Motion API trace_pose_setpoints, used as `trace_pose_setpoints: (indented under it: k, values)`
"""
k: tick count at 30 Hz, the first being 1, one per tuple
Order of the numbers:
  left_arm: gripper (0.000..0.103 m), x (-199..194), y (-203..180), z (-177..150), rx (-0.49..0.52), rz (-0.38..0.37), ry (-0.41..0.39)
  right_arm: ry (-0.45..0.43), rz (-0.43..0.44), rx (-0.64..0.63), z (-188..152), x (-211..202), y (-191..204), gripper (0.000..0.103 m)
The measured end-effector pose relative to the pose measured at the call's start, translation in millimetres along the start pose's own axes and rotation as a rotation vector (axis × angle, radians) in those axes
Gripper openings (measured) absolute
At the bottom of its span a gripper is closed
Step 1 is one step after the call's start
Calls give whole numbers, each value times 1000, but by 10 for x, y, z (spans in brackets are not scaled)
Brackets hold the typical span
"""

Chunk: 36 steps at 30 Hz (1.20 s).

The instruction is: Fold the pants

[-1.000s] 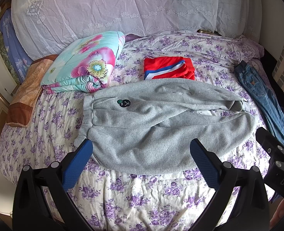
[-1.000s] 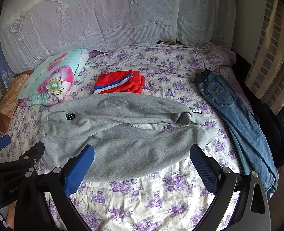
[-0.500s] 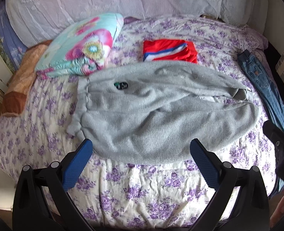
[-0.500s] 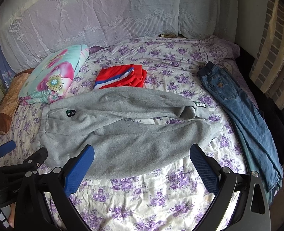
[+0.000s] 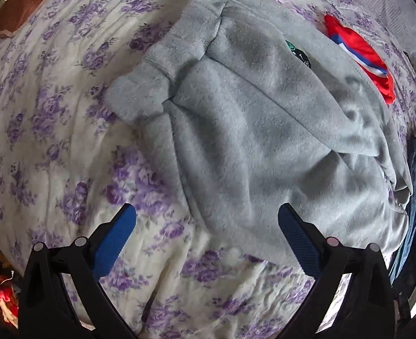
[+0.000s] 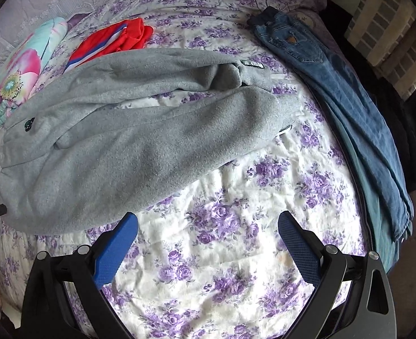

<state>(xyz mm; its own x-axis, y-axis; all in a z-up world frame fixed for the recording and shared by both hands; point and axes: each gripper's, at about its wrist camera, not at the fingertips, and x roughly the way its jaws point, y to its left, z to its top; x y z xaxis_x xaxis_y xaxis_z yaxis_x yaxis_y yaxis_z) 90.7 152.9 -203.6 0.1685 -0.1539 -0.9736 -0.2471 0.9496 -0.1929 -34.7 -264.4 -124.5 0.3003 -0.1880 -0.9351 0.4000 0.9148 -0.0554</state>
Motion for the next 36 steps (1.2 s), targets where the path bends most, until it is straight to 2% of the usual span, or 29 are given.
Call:
trace_pose_setpoints:
  k: [2,3,4,5,6,7,9,11,14,16,19,21,23,24,25,26,28,31,34,36]
  values:
    - [97,111,-23,47,-4,-53,10,1,4,1,9,-11,-33,100]
    - [82,168,-27,78,-7,-80,19,4,7,4,28,2,-62,100]
    - [62,228,-26,119,-6,-68,23,5,15,8,30,11,-98,100]
    - [55,276,-7,187,-1,-46,23,4,33,13,23,20,-142,99]
    - [36,290,10,205,3,-38,14,4,60,20,15,27,-199,99]
    - [26,257,48,206,-1,-56,-7,0,84,30,6,30,-267,99]
    - [18,132,192,191,-31,-119,-41,-22,115,56,-2,25,-420,99]
    - [17,-89,269,69,-37,-172,-104,-34,137,94,14,50,-609,99]
    - [17,-295,366,-109,-7,-178,-166,-34,157,194,69,191,-919,100]
    - [17,-305,370,-149,3,-159,-161,-5,191,279,124,365,-1079,100]
    - [17,-250,365,-76,2,-138,-138,59,310,409,250,708,-1204,99]
    - [17,-167,296,49,4,-130,-131,86,373,453,370,935,-1216,99]
    - [17,-102,279,84,8,-119,-125,102,390,468,495,1153,-1178,99]
    - [17,-71,255,107,13,-108,-117,105,391,473,546,1261,-1162,93]
    - [18,-27,235,133,13,-98,-107,108,415,481,584,1373,-1148,55]
    - [18,22,200,170,12,-91,-96,122,480,493,619,1497,-1133,9]
    - [18,75,193,198,7,-80,-83,115,497,520,675,1572,-1095,8]
    - [17,-25,205,176,-11,-89,-112,81,419,442,782,1314,-971,8]
    - [17,-248,247,65,-11,-108,-156,121,384,429,749,988,-1014,8]
    - [16,-389,293,-71,-9,-94,-164,157,359,420,605,741,-1065,8]
